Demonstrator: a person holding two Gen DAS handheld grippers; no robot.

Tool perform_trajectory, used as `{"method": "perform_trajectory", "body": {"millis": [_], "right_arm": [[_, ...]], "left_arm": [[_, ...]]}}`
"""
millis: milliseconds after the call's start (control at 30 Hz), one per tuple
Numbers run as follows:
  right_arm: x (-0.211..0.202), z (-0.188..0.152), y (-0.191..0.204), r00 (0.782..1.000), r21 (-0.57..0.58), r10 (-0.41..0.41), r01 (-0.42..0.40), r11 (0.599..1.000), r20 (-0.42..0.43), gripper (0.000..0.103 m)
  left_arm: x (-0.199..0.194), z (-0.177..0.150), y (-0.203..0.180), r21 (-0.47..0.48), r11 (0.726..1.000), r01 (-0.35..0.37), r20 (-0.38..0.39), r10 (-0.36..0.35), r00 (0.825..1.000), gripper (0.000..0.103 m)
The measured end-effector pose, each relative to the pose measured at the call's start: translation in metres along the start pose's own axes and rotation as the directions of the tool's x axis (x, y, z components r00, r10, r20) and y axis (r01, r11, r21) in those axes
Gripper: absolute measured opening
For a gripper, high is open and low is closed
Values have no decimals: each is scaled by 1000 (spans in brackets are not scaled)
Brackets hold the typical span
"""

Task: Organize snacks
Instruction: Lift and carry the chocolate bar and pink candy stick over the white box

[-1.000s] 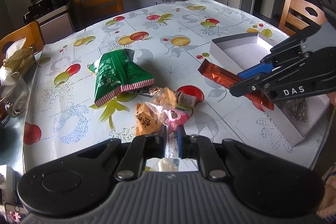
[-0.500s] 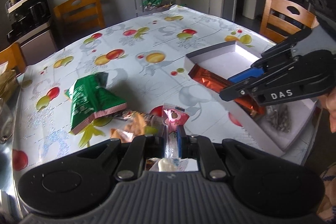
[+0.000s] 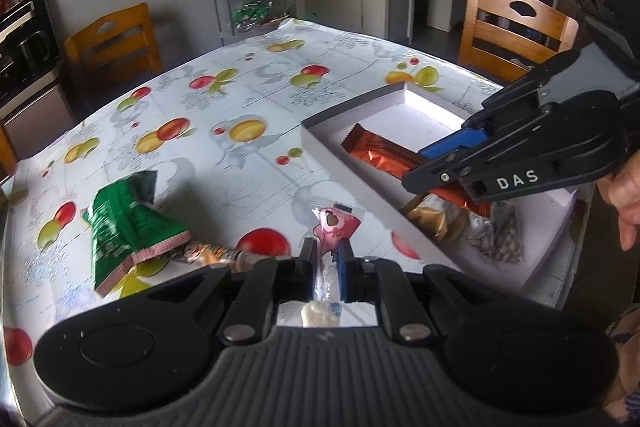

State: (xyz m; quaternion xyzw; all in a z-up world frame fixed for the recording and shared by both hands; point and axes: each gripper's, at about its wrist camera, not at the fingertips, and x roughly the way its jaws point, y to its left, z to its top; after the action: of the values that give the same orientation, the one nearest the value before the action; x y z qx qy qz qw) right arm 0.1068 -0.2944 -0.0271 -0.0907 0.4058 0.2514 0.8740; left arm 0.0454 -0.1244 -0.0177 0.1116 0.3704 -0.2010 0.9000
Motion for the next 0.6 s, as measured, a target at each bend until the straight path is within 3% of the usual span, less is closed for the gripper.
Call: {"method": "perform_trajectory", "body": {"millis": [600], "right_arm": [[-12, -18, -38, 998, 77, -60, 61, 995, -12, 23]], "left_arm": [[27, 32, -36, 57, 994, 92, 5, -93, 996, 6]]}}
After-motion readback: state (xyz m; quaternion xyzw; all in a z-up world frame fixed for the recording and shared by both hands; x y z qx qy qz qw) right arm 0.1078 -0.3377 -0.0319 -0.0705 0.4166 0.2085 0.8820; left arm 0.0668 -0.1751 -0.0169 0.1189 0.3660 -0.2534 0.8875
